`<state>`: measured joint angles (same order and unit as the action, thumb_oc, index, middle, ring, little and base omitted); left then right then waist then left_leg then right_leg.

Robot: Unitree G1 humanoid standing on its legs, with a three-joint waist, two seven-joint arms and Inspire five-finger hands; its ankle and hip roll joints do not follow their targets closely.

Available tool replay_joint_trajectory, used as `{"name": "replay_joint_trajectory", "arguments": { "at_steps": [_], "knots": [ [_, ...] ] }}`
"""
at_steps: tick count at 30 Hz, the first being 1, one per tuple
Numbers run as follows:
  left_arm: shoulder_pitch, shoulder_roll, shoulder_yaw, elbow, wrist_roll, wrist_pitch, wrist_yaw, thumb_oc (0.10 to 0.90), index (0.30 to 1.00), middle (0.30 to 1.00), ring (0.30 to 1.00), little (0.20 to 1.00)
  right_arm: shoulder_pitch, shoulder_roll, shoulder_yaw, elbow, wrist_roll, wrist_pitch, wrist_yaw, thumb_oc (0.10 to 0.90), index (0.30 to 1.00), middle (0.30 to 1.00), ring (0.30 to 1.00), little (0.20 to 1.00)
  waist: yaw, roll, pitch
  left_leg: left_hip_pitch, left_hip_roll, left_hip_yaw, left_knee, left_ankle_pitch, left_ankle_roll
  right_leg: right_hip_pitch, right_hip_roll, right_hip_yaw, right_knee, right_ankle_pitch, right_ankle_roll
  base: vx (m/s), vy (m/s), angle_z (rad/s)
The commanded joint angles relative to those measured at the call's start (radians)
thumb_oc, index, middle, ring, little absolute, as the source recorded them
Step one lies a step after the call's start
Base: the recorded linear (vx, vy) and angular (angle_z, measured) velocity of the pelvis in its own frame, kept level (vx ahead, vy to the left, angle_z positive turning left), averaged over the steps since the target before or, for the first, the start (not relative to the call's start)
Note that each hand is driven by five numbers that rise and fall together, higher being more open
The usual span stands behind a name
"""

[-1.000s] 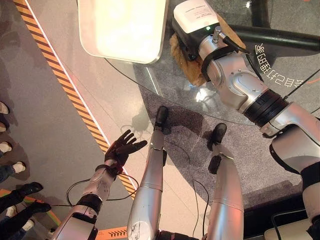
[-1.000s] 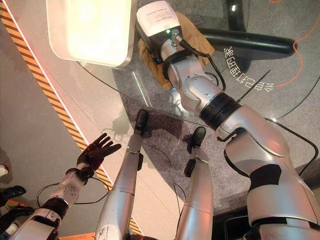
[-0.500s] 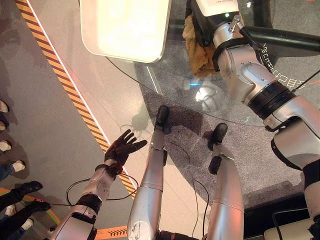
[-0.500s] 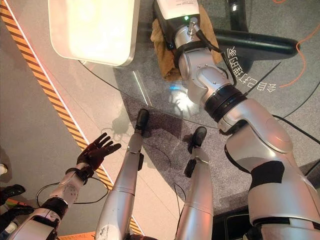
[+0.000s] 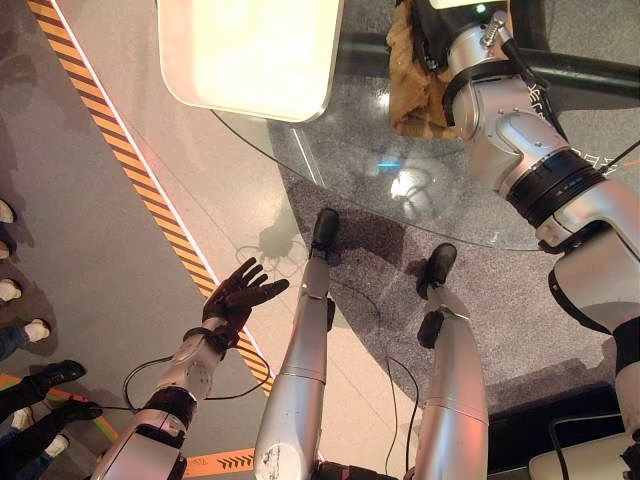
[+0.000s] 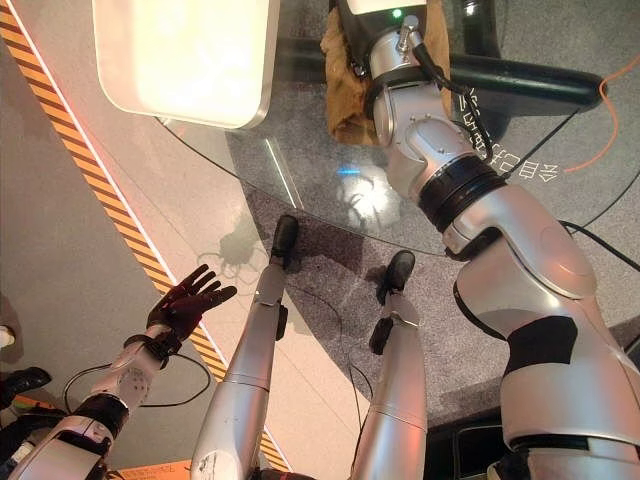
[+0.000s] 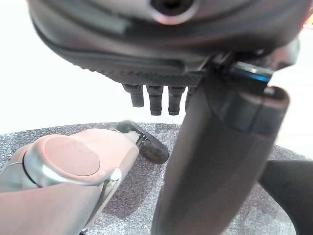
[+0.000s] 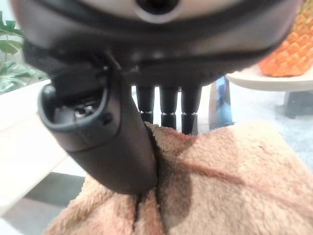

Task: Wipe the table with a cloth and put it in the basket.

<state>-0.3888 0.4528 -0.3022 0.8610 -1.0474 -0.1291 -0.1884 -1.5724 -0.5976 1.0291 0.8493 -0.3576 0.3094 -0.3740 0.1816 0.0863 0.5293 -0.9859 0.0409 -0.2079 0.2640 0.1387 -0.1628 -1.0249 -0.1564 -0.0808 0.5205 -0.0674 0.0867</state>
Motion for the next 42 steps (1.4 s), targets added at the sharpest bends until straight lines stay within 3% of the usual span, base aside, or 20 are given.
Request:
{"name": "replay_joint_trajectory", "arguments": {
  "at_steps": [1, 11, 27, 35, 42],
  "knots": [
    [0.037, 0.057, 0.013, 0.028, -0.043, 0.01, -0.024, 0.8, 0.9, 0.9, 0.9, 0.9, -0.125, -0.249, 0.029, 0.178, 0.0, 0.181, -0.101, 0.1, 0.3, 0.3, 0.3, 0.2, -0.016, 0.007, -0.009, 0.009, -0.114, 0.101, 0.059, -0.09, 0.15, 0.066, 0.083, -0.102, -0.112, 0.027, -0.047, 0.0, 0.0, 0.0],
    [0.037, 0.078, 0.021, 0.03, -0.065, 0.023, -0.022, 0.8, 0.9, 0.9, 0.9, 0.9, -0.098, -0.328, -0.001, 0.217, 0.058, 0.213, -0.127, 0.1, 0.3, 0.3, 0.3, 0.2, -0.038, -0.001, -0.009, 0.006, -0.106, 0.105, 0.06, -0.093, 0.151, 0.061, 0.09, -0.093, -0.112, 0.028, -0.048, 0.0, 0.0, 0.0],
    [0.027, 0.106, 0.042, 0.055, -0.074, 0.041, -0.043, 0.8, 0.9, 0.9, 0.9, 0.9, -0.061, -0.387, -0.056, 0.274, 0.142, 0.213, -0.185, 0.1, 0.3, 0.3, 0.3, 0.2, -0.057, -0.013, -0.009, 0.0, -0.097, 0.108, 0.064, -0.099, 0.152, 0.059, 0.098, -0.082, -0.115, 0.026, -0.05, 0.0, 0.0, 0.0],
    [0.016, 0.105, 0.037, 0.06, -0.074, 0.042, -0.038, 0.8, 0.9, 0.9, 0.9, 0.9, -0.055, -0.377, -0.071, 0.248, 0.171, 0.131, -0.209, 0.1, 0.3, 0.3, 0.3, 0.2, -0.061, -0.016, -0.009, 0.003, -0.099, 0.106, 0.06, -0.1, 0.153, 0.061, 0.101, -0.08, -0.123, 0.03, -0.049, 0.0, -0.002, -0.02],
    [0.015, 0.093, 0.031, 0.058, -0.066, 0.034, -0.034, 0.8, 0.9, 0.9, 0.9, 0.9, -0.091, -0.334, -0.031, 0.155, 0.119, 0.08, -0.196, 0.1, 0.3, 0.3, 0.3, 0.2, -0.055, -0.012, -0.009, 0.006, -0.102, 0.107, 0.059, -0.101, 0.151, 0.063, 0.095, -0.083, -0.124, 0.026, -0.05, 0.0, 0.0, 0.0]
  ]
}}
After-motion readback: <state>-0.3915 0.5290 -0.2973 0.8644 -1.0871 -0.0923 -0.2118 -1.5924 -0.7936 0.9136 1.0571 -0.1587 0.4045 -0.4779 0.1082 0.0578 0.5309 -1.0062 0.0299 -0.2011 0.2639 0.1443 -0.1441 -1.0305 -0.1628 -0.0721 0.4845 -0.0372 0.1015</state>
